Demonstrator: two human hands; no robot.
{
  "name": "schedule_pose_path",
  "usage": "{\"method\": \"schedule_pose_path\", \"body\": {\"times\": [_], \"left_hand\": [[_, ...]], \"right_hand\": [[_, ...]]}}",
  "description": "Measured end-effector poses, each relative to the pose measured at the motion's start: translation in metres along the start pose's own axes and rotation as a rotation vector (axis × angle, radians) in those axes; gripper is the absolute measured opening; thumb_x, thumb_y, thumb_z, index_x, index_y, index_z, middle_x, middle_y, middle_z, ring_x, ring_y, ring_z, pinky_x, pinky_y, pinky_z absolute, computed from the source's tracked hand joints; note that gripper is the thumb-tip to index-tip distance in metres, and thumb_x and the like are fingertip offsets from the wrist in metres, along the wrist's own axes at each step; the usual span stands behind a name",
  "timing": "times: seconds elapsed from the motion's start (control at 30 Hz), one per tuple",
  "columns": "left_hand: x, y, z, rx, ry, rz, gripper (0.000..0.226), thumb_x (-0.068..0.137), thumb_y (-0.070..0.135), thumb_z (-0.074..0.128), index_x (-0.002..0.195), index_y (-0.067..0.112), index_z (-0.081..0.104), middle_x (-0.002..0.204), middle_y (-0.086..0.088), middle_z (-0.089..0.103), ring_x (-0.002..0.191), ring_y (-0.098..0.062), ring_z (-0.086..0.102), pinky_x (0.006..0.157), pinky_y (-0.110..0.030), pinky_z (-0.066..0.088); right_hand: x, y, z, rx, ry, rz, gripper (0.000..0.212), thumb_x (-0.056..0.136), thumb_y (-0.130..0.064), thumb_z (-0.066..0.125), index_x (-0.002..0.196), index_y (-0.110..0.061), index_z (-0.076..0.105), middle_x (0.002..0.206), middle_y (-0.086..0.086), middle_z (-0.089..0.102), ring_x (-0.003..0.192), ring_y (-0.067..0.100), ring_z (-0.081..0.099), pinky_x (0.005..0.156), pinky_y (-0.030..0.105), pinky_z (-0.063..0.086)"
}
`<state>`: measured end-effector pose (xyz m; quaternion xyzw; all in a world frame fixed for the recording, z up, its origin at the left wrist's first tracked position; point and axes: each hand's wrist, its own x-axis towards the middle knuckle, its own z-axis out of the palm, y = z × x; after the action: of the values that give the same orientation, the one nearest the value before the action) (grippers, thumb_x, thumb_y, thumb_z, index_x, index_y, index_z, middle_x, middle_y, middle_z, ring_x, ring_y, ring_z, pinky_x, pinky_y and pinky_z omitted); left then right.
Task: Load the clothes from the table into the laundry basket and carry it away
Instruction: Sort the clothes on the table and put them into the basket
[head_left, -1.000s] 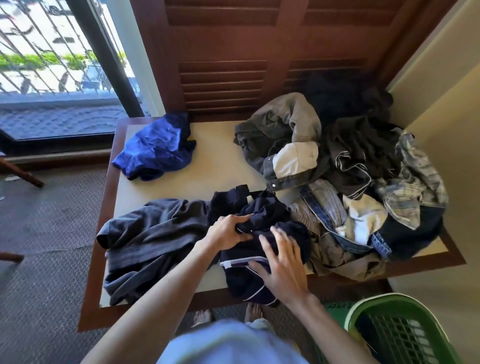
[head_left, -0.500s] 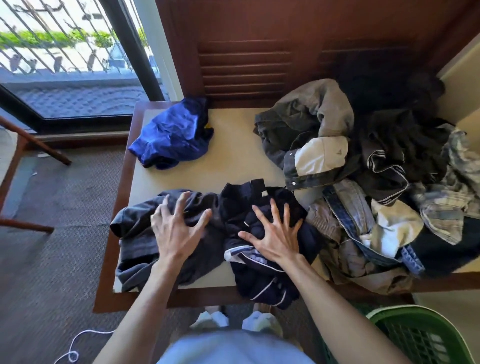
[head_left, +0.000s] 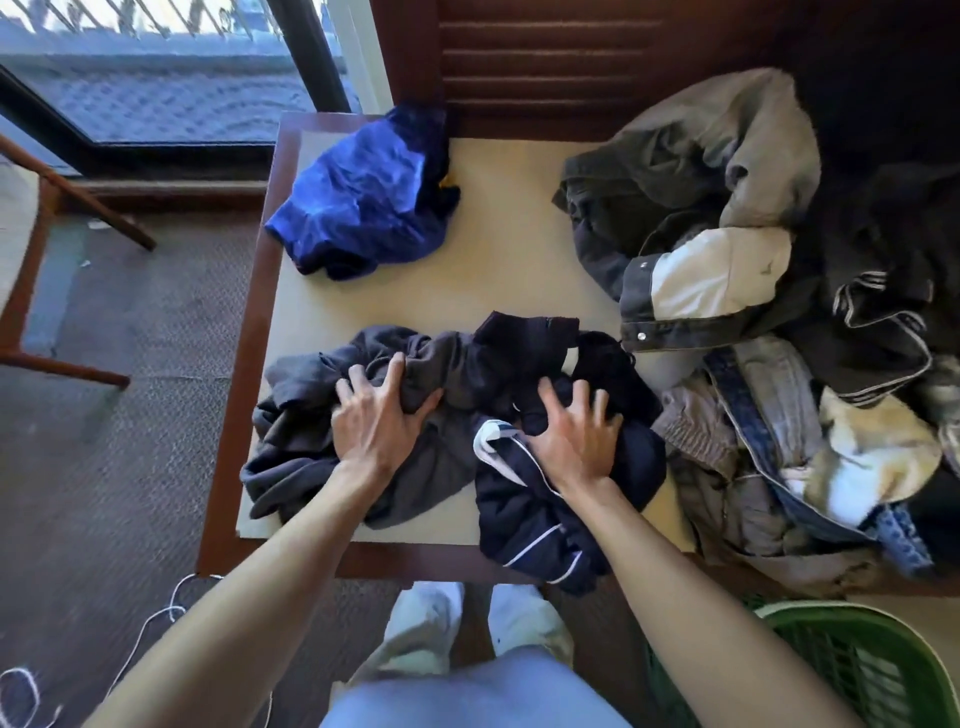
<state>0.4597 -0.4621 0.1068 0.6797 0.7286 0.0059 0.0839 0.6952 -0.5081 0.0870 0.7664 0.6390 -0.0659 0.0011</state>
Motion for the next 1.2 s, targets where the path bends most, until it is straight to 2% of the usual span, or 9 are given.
{"method": "schedule_pose_path", "body": {"times": [0.17,0.3,0.47,0.63,0.77,0.93,1.0,1.07,1.2], "left_hand": [[0.007,0.000,-0.022,-0.114,-0.104,0.107,0.052,0.088,0.063,0.058,0.120,0.022,0.049,0.105,-0.019,0.063,0.088,-0.044,0.065,0.066,-0.042,0.047],[-0.006,0.005,-0.043,-0.334,-0.066,0.120,0.037,0.085,0.052,0.065,0.105,0.023,0.054,0.100,-0.015,0.071,0.090,-0.042,0.066,0.065,-0.038,0.042],[-0.035,0.019,-0.096,-0.576,0.051,0.179,0.038,0.084,0.051,0.068,0.117,0.033,0.059,0.098,-0.003,0.074,0.093,-0.033,0.067,0.071,-0.039,0.052],[-0.062,0.061,-0.160,-0.783,0.099,0.365,0.035,0.086,0.048,0.072,0.115,0.032,0.062,0.091,0.007,0.074,0.085,-0.019,0.068,0.077,-0.036,0.054],[-0.088,0.105,-0.195,-0.847,0.082,0.496,0.029,0.085,0.050,0.073,0.100,0.028,0.062,0.081,0.010,0.070,0.076,-0.013,0.066,0.077,-0.041,0.056],[-0.150,0.163,-0.231,-0.937,0.042,0.660,0.027,0.085,0.047,0.075,0.099,0.028,0.063,0.085,0.017,0.070,0.077,0.001,0.065,0.074,-0.023,0.054],[-0.181,0.188,-0.236,-0.957,0.016,0.733,0.023,0.086,0.045,0.075,0.095,0.030,0.061,0.083,0.018,0.068,0.076,0.005,0.064,0.069,-0.014,0.050],[-0.213,0.216,-0.233,-0.970,-0.007,0.793,0.022,0.086,0.045,0.075,0.093,0.030,0.061,0.081,0.019,0.067,0.077,0.006,0.063,0.069,-0.013,0.048],[-0.278,0.279,-0.213,-0.941,-0.067,0.898,0.027,0.087,0.047,0.073,0.083,0.030,0.053,0.074,0.013,0.065,0.072,-0.001,0.062,0.068,-0.029,0.053]], "right_hand": [[0.003,-0.001,-0.019,0.095,-0.052,0.029,0.076,0.070,-0.083,0.056,0.118,-0.024,0.064,0.106,0.017,0.059,0.097,0.041,0.058,0.067,0.049,0.052],[-0.009,0.004,-0.046,0.239,-0.032,0.133,0.062,0.073,-0.063,0.073,0.121,-0.025,0.060,0.110,0.014,0.059,0.101,0.040,0.060,0.072,0.043,0.051],[-0.050,0.026,-0.093,0.300,0.221,0.239,0.055,0.071,-0.052,0.077,0.116,-0.026,0.063,0.103,0.009,0.061,0.093,0.037,0.065,0.065,0.040,0.052],[-0.102,0.050,-0.161,0.282,0.505,0.352,0.039,0.070,-0.047,0.073,0.101,-0.026,0.063,0.094,0.009,0.064,0.084,0.040,0.065,0.056,0.039,0.049],[-0.154,0.068,-0.207,0.297,0.672,0.417,0.040,0.073,-0.048,0.066,0.106,-0.026,0.066,0.101,0.006,0.065,0.085,0.037,0.066,0.058,0.040,0.052],[-0.237,0.109,-0.253,0.256,0.901,0.517,0.036,0.076,-0.045,0.065,0.104,-0.022,0.069,0.097,0.005,0.063,0.079,0.033,0.065,0.054,0.041,0.052],[-0.274,0.131,-0.263,0.196,0.952,0.565,0.038,0.076,-0.045,0.066,0.106,-0.022,0.069,0.098,0.006,0.064,0.080,0.033,0.065,0.055,0.040,0.053],[-0.310,0.157,-0.267,0.148,0.949,0.624,0.041,0.076,-0.048,0.064,0.108,-0.023,0.068,0.098,0.006,0.064,0.082,0.033,0.065,0.056,0.039,0.052],[-0.380,0.217,-0.251,0.136,0.915,0.750,0.042,0.078,-0.052,0.060,0.107,-0.023,0.066,0.095,0.004,0.062,0.079,0.032,0.062,0.054,0.033,0.047]]}}
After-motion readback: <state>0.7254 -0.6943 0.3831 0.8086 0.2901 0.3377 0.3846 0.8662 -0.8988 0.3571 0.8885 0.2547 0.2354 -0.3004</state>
